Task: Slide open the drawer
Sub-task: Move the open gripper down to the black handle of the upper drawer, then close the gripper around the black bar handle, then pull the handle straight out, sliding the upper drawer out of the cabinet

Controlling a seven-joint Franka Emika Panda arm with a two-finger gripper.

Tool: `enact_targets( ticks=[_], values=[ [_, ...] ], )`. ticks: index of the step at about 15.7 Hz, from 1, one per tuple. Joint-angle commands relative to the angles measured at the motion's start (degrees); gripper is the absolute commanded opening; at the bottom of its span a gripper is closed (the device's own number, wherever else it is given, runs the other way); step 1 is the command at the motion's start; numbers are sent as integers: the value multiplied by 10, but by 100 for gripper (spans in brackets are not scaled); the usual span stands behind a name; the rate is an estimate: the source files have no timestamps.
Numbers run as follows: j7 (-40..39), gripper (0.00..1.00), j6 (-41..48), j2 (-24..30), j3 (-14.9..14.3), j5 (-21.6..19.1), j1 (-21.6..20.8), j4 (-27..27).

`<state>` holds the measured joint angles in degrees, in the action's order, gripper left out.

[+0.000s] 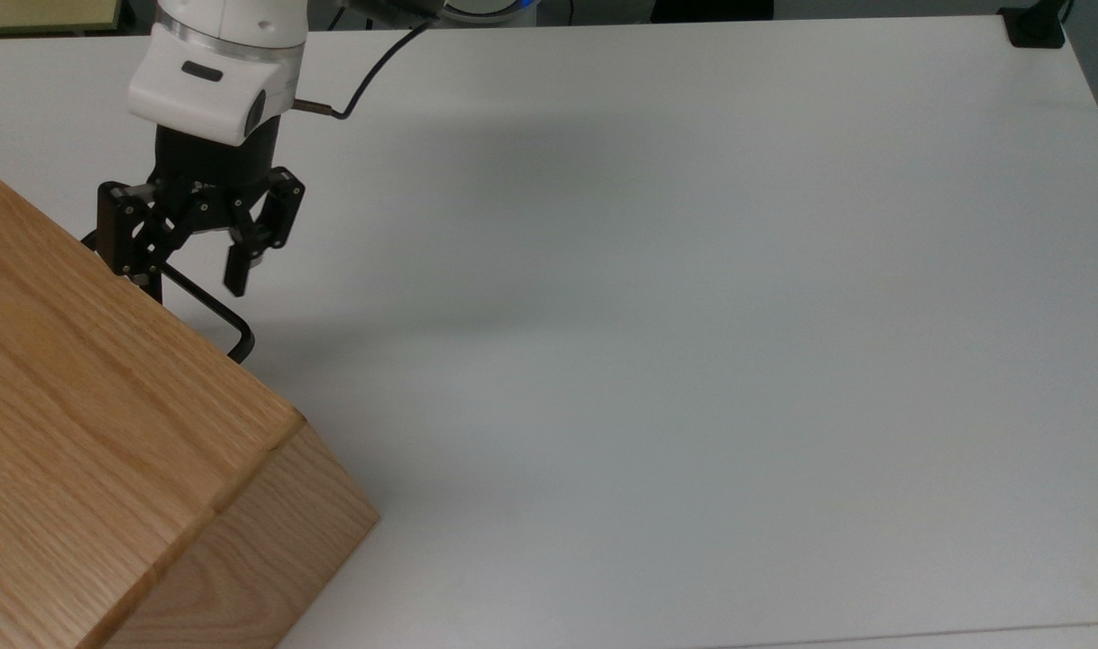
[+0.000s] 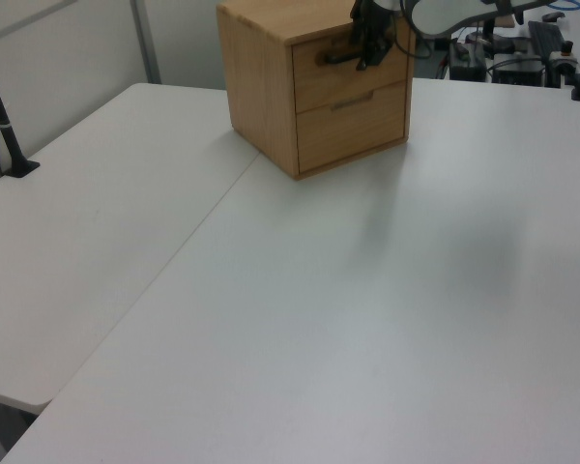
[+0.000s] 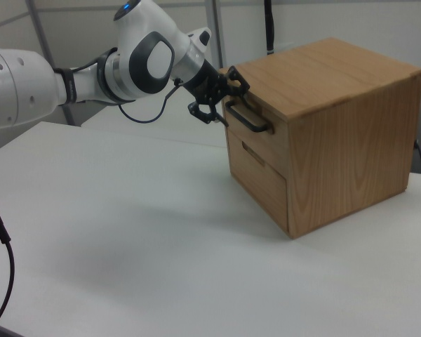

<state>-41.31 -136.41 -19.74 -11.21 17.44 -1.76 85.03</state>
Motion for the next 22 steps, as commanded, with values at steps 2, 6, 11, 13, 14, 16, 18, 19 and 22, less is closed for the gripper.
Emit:
enact_targets(
  ticks=[2, 6, 11, 13, 14, 16, 18, 19, 22],
  values=[
    [-6, 15, -31, -2, -4, 16, -3, 6],
    [-12, 15, -27, 29, -2, 16, -3, 40],
    [-7, 13, -20, 97, 1, 13, -10, 110],
    [-6, 13, -16, 152, 10, 13, -18, 171],
    [-6, 13, 2, 176, 19, 11, -18, 194],
    [-6, 13, 74, 215, 44, -7, -18, 211],
    [-10, 13, 162, 246, 63, -47, -19, 211],
    [-11, 13, 195, 262, 73, -70, -19, 211],
    [-12, 13, 263, 287, 100, -89, -18, 211]
  ],
)
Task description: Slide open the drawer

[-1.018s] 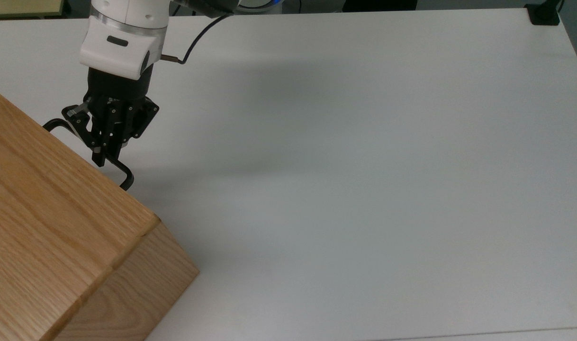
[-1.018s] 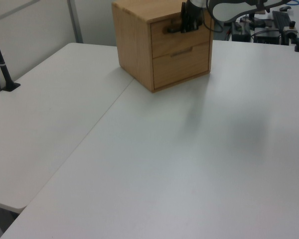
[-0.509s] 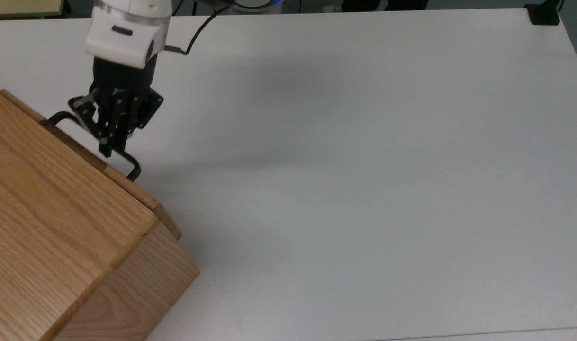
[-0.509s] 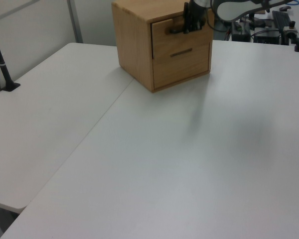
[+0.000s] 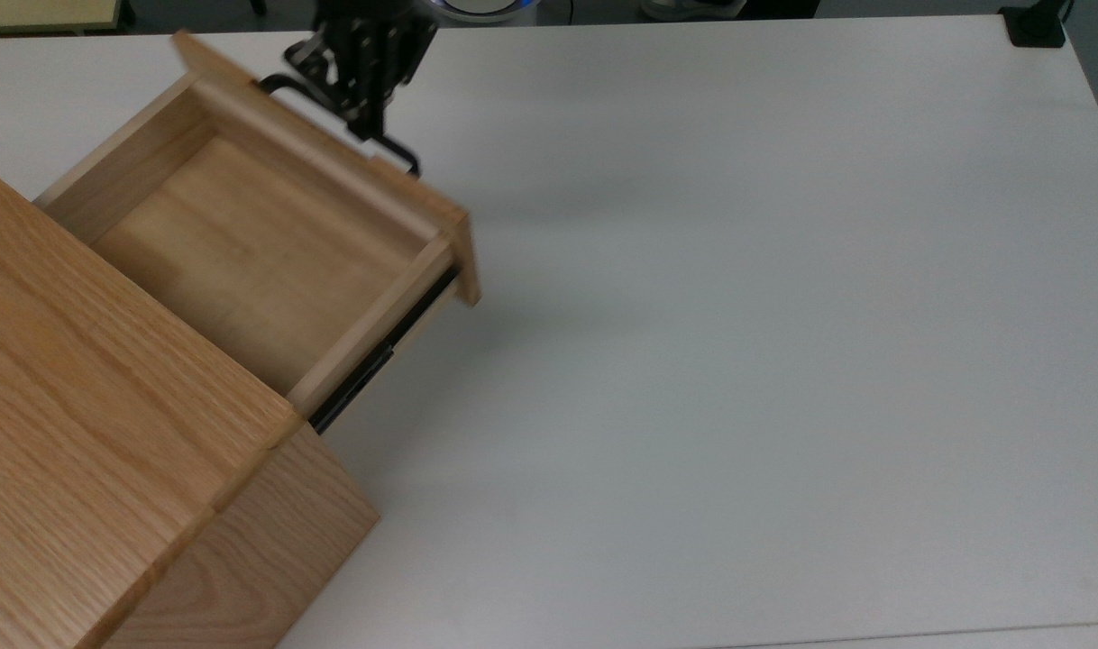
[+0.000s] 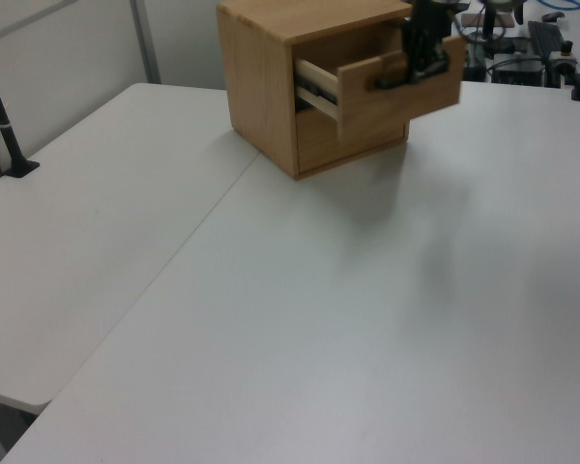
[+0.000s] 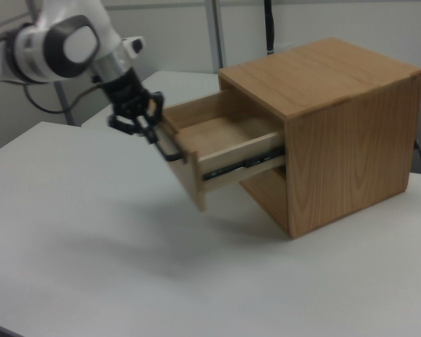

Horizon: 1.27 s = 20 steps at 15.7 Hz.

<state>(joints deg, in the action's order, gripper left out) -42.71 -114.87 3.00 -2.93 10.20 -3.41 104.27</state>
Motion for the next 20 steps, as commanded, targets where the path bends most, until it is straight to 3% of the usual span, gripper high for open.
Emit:
enact_targets(
  ticks=[1, 4, 5, 6, 7, 11, 14, 16, 20],
  values=[
    [2, 13, 61, 61, 27, -17, -2, 18],
    [3, 17, 78, 62, 35, -17, -2, 18],
    [9, 45, 84, 62, 35, -21, -2, 16],
    [19, 80, 95, 62, 35, -38, -1, 14],
    [47, 100, 111, 64, 35, -61, -1, 9],
    [261, 100, 228, 68, 70, -97, 6, -39],
    [427, 100, 267, 68, 72, -98, 10, -55],
    [471, 100, 287, 66, 72, -98, 29, -68],
    [476, 100, 294, 55, 60, -98, 58, -88]
  ],
)
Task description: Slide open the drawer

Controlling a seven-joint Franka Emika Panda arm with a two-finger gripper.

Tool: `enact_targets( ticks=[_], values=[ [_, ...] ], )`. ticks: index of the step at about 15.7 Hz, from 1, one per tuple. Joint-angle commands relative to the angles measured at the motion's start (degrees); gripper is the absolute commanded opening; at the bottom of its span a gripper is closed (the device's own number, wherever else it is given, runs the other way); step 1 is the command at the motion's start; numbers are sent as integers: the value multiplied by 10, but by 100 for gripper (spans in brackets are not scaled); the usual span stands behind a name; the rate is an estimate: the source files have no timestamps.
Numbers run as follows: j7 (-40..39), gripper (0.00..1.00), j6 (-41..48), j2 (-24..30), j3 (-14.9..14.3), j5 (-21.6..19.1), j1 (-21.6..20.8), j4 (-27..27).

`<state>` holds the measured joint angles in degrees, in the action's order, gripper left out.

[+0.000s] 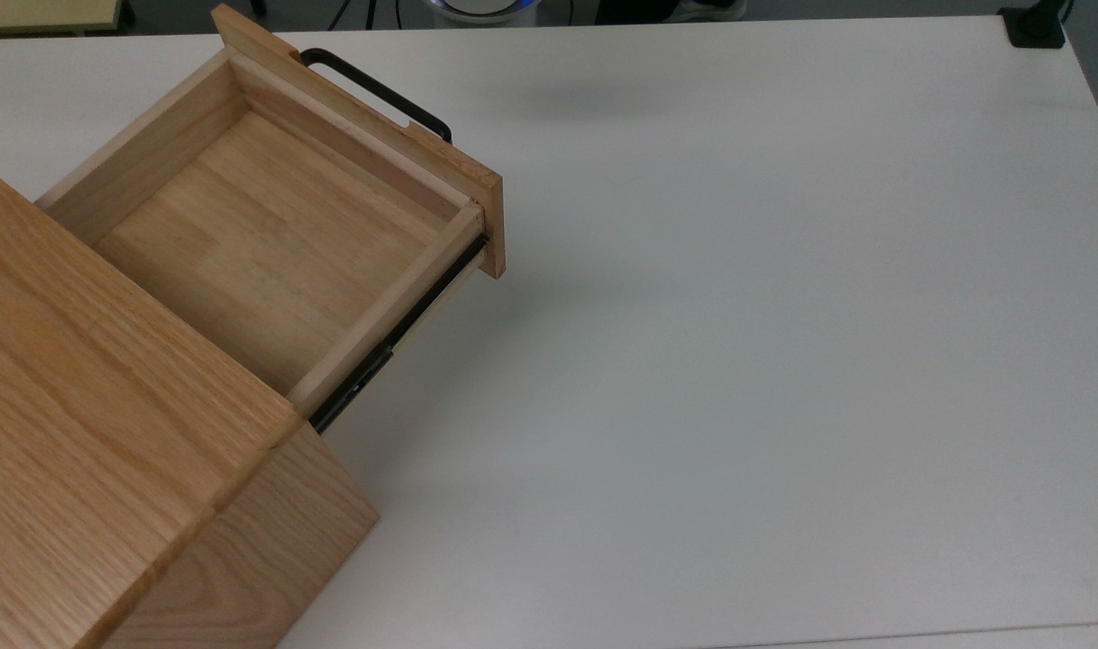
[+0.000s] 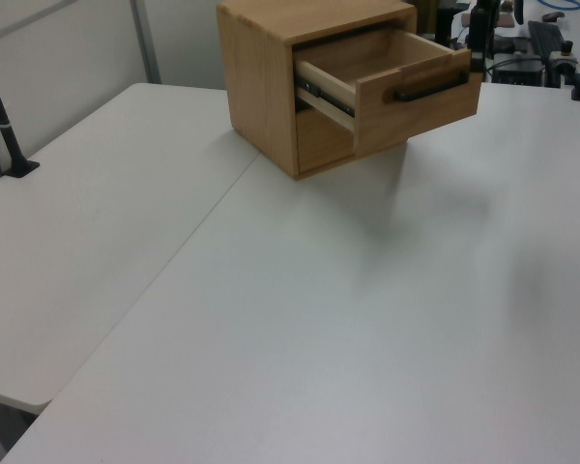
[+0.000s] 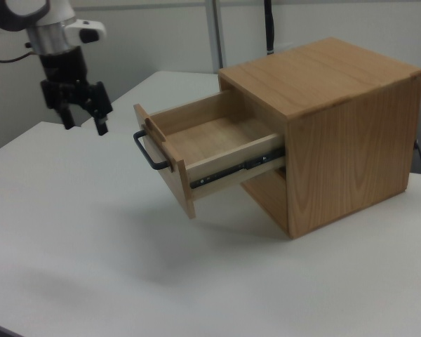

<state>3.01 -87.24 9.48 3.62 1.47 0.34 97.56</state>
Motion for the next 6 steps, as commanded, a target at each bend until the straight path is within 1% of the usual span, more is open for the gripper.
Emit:
enact_targets(
  ticks=[1, 4, 6],
  values=[
    [20, 100, 18, -10, -5, -10, 24, -21],
    [20, 100, 19, -11, -5, -9, 26, -24],
    [18, 100, 23, -23, -5, -9, 26, -31]
  ],
)
